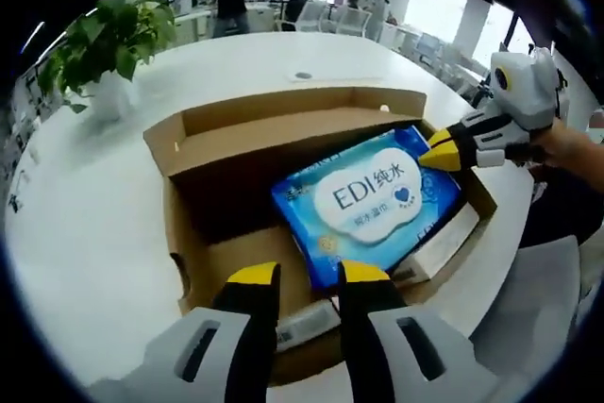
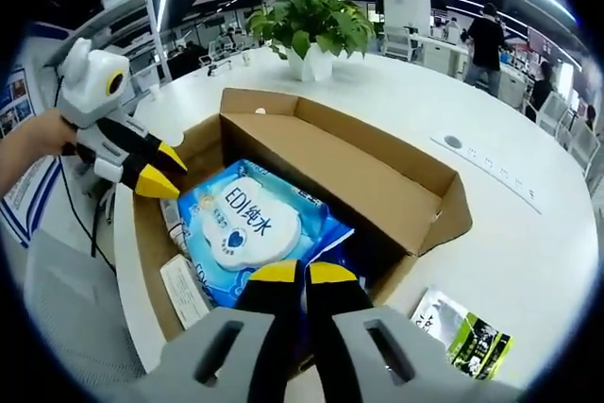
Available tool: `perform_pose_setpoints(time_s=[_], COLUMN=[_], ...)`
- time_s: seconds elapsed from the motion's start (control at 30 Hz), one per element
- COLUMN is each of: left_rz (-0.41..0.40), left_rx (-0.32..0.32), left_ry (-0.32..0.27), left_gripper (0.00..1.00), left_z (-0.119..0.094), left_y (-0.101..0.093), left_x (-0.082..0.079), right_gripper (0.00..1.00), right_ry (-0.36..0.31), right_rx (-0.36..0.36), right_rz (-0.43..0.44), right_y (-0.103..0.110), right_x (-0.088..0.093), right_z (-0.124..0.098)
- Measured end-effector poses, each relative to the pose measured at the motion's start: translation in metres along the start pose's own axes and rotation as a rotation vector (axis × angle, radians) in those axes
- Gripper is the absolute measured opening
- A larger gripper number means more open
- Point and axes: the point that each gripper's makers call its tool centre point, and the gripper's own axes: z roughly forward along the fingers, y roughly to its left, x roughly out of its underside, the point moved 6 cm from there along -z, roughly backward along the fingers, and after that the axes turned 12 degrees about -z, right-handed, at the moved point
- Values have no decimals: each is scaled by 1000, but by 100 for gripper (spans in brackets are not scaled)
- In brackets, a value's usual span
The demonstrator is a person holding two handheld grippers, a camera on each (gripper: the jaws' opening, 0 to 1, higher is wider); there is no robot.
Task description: Operate the shoe box by opening the lid, removing the specified soft item, and placing it in the target area until the item is outside and the box remains undamaged.
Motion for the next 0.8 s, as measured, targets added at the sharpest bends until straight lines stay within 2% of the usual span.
perform_pose_setpoints(time_s=[0.2, 0.4, 0.57, 0.8], left_rz=[-25, -85, -141, -205], left_rx=[31, 73, 122, 125], left_ry=[54, 97, 116, 124], left_gripper=[23, 23, 21, 15], left_z=[13, 25, 31, 35], left_y=[-1, -2, -6, -5], left_x=[3, 6, 7, 5], right_gripper=[0, 0, 0, 0], right_ry=[1, -1, -3, -6], right_rx=[1, 1, -1, 0], right_rz=[6, 15, 18, 52], right_y=[-1, -1, 0, 0], right_x=[1, 1, 1, 2], right_z=[0, 1, 1, 2])
